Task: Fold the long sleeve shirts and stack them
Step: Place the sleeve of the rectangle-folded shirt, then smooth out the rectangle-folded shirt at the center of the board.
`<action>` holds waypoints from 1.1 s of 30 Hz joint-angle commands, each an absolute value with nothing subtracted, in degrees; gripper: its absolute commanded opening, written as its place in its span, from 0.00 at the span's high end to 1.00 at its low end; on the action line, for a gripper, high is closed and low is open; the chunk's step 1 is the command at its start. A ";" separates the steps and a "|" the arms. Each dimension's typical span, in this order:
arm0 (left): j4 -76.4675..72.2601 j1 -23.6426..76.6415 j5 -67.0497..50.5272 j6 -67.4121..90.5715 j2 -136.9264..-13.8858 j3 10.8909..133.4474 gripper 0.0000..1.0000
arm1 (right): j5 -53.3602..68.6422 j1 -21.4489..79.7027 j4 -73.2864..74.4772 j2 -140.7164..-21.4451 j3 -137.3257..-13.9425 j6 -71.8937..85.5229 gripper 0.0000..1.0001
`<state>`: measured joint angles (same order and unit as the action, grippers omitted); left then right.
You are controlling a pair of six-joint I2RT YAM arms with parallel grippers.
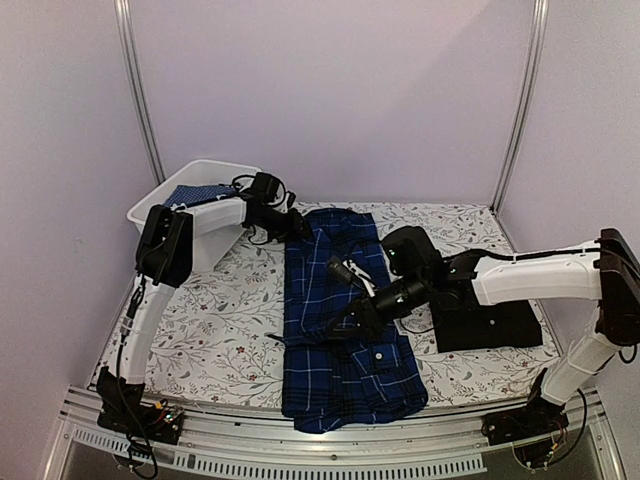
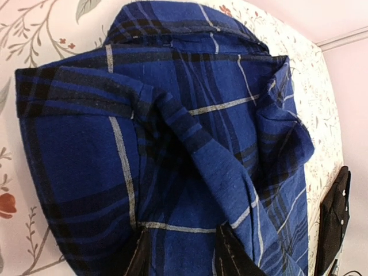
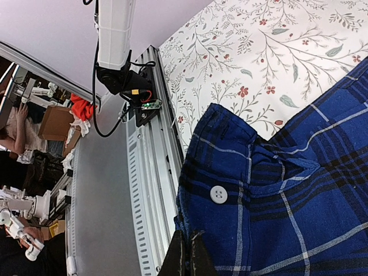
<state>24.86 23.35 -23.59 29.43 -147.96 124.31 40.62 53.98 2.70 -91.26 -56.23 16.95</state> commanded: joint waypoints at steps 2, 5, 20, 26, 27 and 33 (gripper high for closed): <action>26.53 22.97 -24.41 27.47 -142.18 124.14 0.62 | 41.43 55.14 0.44 -91.81 -56.41 18.19 1.00; 26.46 23.27 -24.41 27.29 -140.87 122.74 0.62 | 41.43 55.61 -1.28 -90.96 -54.68 18.71 1.00; 22.65 25.66 -24.95 27.25 -131.69 109.29 0.54 | 30.55 55.39 2.49 -89.45 -53.38 19.37 0.33; 21.90 27.23 -23.49 26.87 -128.99 104.20 0.54 | 21.67 46.94 5.97 -87.61 -54.44 20.39 0.28; 22.14 27.46 -22.77 26.70 -129.36 104.16 0.54 | 20.35 45.54 6.00 -87.69 -54.74 20.72 0.28; 22.93 27.95 -24.35 27.65 -134.03 106.71 0.55 | 18.23 40.50 5.71 -88.94 -56.25 22.79 0.28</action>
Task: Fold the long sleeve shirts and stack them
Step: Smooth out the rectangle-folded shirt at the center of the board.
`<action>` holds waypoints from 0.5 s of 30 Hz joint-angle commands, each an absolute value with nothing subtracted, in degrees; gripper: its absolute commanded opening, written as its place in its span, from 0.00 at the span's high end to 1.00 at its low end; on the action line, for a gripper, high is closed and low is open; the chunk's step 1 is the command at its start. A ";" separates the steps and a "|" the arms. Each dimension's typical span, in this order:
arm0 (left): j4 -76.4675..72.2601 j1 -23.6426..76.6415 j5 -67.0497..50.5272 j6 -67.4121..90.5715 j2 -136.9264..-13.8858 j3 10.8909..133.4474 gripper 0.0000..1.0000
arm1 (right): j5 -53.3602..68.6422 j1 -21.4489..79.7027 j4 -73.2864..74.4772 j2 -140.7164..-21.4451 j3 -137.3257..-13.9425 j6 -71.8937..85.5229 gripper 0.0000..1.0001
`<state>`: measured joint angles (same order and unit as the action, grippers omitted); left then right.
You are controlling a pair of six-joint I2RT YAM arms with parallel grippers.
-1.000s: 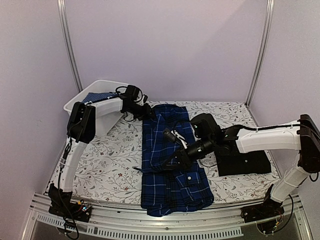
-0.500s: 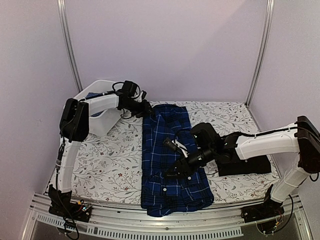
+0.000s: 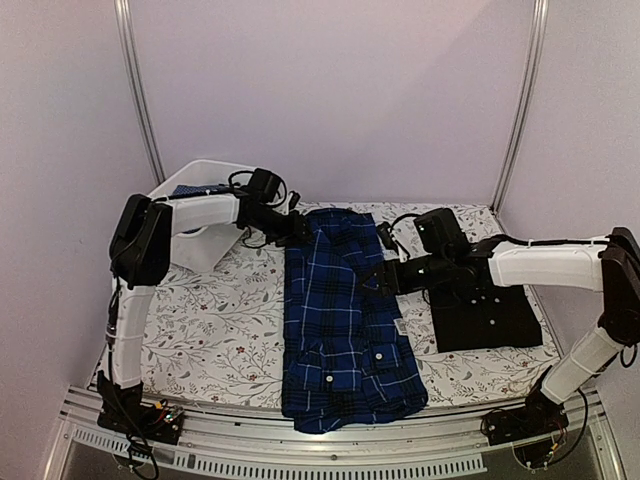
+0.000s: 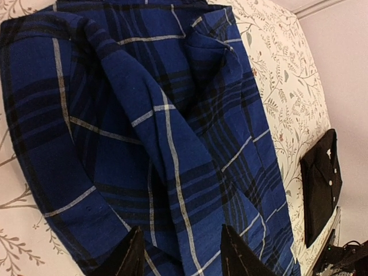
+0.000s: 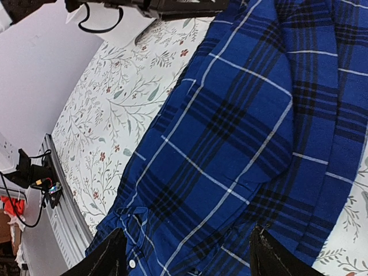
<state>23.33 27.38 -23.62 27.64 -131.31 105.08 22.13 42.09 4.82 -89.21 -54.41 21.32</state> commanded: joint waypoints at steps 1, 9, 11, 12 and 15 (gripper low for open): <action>22.94 28.08 -24.56 27.82 -134.45 107.14 0.56 | 17.56 40.19 5.67 -88.94 -56.18 22.64 0.28; 22.74 29.00 -26.00 29.50 -136.54 108.60 0.61 | 17.12 37.73 5.18 -88.81 -54.64 23.23 0.28; 22.82 29.09 -26.21 29.69 -137.03 108.68 0.62 | 17.14 37.61 4.89 -88.77 -54.30 23.29 0.28; 22.89 29.24 -26.39 29.77 -137.29 108.78 0.63 | 17.02 37.57 4.82 -88.74 -54.19 23.29 0.28; 22.70 29.44 -27.06 30.01 -137.55 108.98 0.68 | 16.97 37.37 4.71 -88.90 -53.91 23.12 0.27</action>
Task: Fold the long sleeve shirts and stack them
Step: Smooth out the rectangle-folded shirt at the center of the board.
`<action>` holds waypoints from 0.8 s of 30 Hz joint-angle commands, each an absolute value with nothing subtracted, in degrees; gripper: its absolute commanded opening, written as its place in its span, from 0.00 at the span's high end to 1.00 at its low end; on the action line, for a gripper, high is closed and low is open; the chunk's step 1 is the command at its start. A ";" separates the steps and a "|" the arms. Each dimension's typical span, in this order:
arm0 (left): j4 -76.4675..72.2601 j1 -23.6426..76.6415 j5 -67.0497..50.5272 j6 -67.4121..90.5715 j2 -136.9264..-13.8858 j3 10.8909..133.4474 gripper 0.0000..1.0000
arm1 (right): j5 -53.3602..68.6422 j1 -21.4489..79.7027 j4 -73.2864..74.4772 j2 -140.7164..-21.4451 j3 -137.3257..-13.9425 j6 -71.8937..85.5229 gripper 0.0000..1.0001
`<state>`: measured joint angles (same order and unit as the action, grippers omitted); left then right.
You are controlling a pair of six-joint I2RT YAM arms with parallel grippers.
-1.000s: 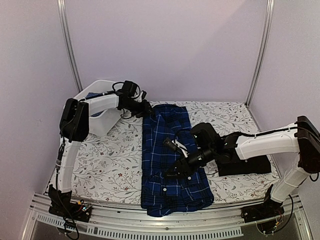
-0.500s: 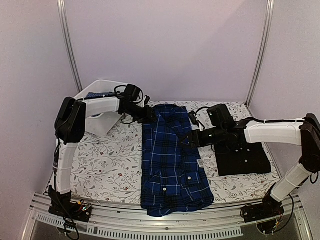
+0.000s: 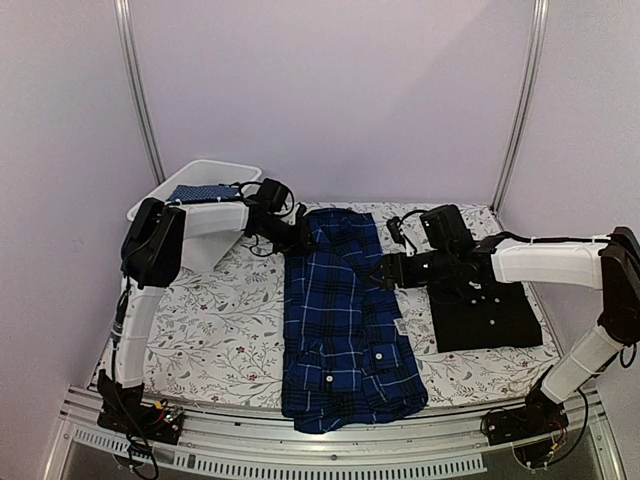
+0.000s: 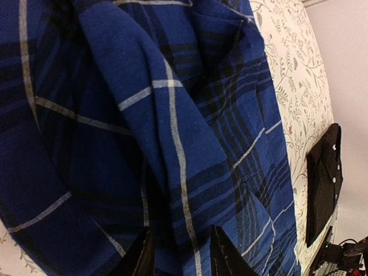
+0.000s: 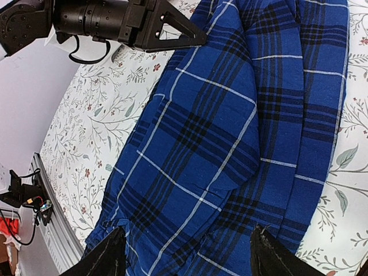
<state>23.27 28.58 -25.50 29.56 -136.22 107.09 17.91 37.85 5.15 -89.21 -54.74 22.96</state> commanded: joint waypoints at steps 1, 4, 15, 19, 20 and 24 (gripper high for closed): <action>22.60 29.53 -27.13 30.05 -137.47 108.98 0.72 | 16.98 37.36 4.70 -88.93 -53.80 23.12 0.27; 22.64 29.55 -26.95 30.09 -137.08 108.97 0.85 | 16.74 37.18 4.59 -89.21 -53.70 22.94 0.27; 22.12 28.09 -21.90 31.09 -135.14 108.64 1.00 | 15.59 36.83 4.27 -90.24 -54.34 22.84 0.27; 22.49 27.00 -20.97 31.14 -136.32 110.56 1.00 | 15.80 36.83 3.96 -90.74 -54.48 22.87 0.27; 23.01 26.90 -20.54 30.89 -136.98 111.38 1.00 | 15.79 36.83 3.91 -91.10 -54.56 22.89 0.27; 24.73 26.24 -19.60 30.37 -139.43 114.23 1.00 | 15.00 36.75 3.94 -91.78 -54.61 22.85 0.27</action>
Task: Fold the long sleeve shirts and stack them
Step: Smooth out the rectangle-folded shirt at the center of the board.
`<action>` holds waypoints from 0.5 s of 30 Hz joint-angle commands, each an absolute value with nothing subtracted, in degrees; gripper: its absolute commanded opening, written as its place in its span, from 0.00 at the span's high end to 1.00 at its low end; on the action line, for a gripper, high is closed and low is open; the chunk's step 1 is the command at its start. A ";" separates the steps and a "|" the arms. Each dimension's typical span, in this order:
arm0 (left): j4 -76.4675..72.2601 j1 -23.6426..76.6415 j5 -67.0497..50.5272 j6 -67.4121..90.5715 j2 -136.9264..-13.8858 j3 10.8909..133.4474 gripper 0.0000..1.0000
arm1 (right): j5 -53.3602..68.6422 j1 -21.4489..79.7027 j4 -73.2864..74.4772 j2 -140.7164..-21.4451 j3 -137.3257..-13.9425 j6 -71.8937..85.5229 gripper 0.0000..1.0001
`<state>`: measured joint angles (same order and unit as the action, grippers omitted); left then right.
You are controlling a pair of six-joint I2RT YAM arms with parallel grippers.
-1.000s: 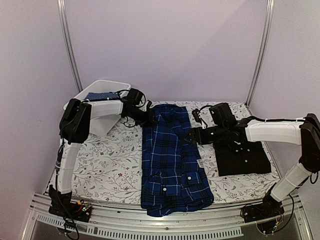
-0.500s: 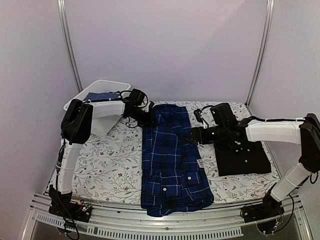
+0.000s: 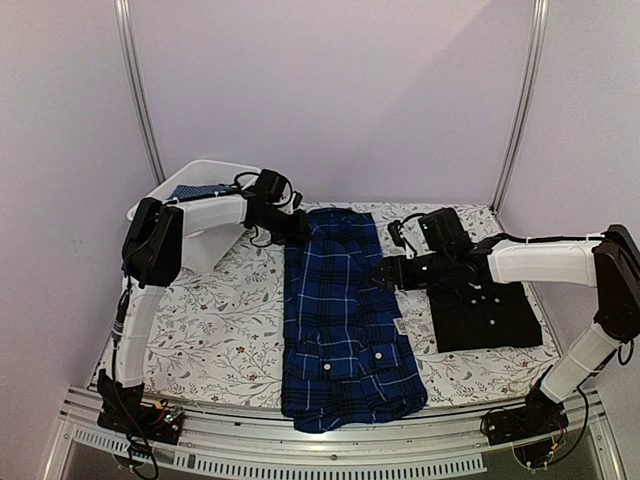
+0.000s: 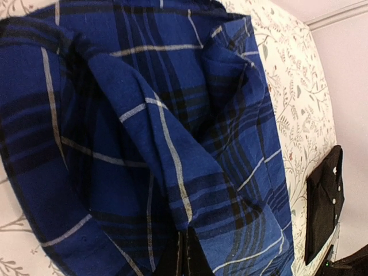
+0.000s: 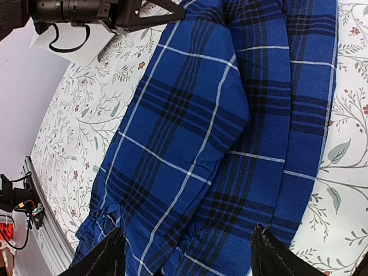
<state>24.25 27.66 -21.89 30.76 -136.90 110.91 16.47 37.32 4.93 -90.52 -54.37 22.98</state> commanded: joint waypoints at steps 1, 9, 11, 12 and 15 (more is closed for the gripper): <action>24.72 26.12 -19.68 30.22 -139.81 114.52 1.00 | 14.74 36.74 3.93 -91.90 -54.66 22.85 0.27; 27.52 26.12 -21.45 28.89 -144.08 117.87 0.87 | 11.09 35.95 3.95 -94.21 -57.33 23.63 0.26; 27.52 26.16 -20.14 28.26 -142.57 117.62 0.67 | 9.61 35.88 4.24 -95.38 -59.11 24.05 0.27; 27.58 26.14 -19.37 28.08 -141.53 117.42 0.59 | 9.44 35.93 4.41 -96.13 -60.20 24.09 0.27; 27.45 26.21 -15.89 27.07 -136.94 116.67 0.53 | 9.12 35.86 4.83 -98.84 -63.74 23.86 0.33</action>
<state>27.44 26.46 -19.92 28.97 -143.35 116.92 11.49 36.21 5.30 -96.18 -58.98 23.49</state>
